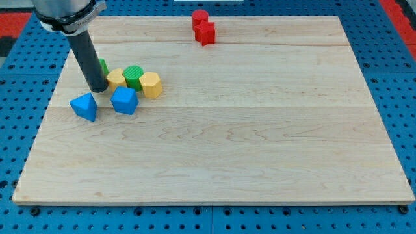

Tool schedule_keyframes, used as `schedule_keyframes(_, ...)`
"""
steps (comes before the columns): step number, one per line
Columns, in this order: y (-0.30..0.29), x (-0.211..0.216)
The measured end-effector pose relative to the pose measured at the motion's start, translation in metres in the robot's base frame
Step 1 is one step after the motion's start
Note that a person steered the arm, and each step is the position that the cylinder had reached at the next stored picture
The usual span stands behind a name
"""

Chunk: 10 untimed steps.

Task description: Push the yellow heart to the top right of the yellow hexagon

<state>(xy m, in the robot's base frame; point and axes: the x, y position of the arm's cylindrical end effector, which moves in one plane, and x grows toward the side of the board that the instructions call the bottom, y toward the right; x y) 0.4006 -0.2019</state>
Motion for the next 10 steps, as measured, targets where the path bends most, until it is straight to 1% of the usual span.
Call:
schedule_keyframes(4,0.019,0.005)
schedule_keyframes(7,0.026,-0.025)
schedule_keyframes(8,0.063,-0.025)
schedule_keyframes(9,0.065,-0.048)
schedule_keyframes(10,0.052,-0.068)
